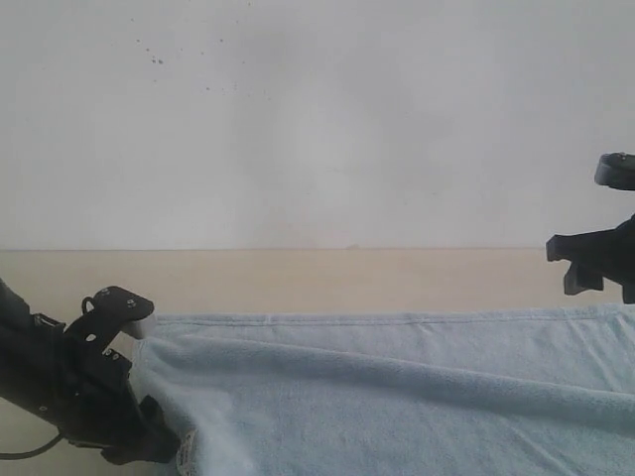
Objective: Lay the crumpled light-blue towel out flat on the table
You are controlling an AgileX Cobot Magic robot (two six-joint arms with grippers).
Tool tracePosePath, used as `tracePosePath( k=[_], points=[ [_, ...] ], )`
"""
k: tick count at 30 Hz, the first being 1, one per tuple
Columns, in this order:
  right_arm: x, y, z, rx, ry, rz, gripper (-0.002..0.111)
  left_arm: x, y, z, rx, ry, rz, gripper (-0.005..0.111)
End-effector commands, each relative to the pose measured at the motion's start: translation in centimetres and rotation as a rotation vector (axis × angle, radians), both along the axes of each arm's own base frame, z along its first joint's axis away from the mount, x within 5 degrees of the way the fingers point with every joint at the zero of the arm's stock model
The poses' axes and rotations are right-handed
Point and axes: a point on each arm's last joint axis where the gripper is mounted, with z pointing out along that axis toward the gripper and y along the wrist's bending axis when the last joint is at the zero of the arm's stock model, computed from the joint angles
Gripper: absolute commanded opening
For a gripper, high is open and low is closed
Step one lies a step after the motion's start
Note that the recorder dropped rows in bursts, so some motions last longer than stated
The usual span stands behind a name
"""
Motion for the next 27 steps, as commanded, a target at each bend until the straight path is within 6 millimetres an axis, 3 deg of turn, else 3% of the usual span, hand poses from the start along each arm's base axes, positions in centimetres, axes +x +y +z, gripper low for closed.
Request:
tracePosePath(
  k=[1, 8, 12, 22, 27],
  points=[
    [-0.2, 0.1, 0.4, -0.002, 0.006, 0.009, 0.061, 0.0, -0.4, -0.2, -0.044, 0.027, -0.022, 0.05],
    [-0.5, 0.1, 0.1, 0.003, 0.057, 0.017, 0.061, -0.6, -0.8, -1.7, -0.073, 0.125, -0.059, 0.024],
    [-0.7, 0.2, 0.0, 0.005, 0.072, 0.019, 0.061, -0.9, -0.7, -0.9, -0.065, 0.124, -0.102, 0.004],
    [-0.6, 0.2, 0.1, 0.004, 0.062, 0.018, 0.061, -2.4, 0.3, 6.2, -0.054, 0.01, 0.039, 0.004],
    [-0.5, 0.1, 0.1, 0.003, 0.054, 0.016, 0.061, -4.9, 1.3, 7.9, 0.026, 0.158, 0.09, 0.004]
  ],
)
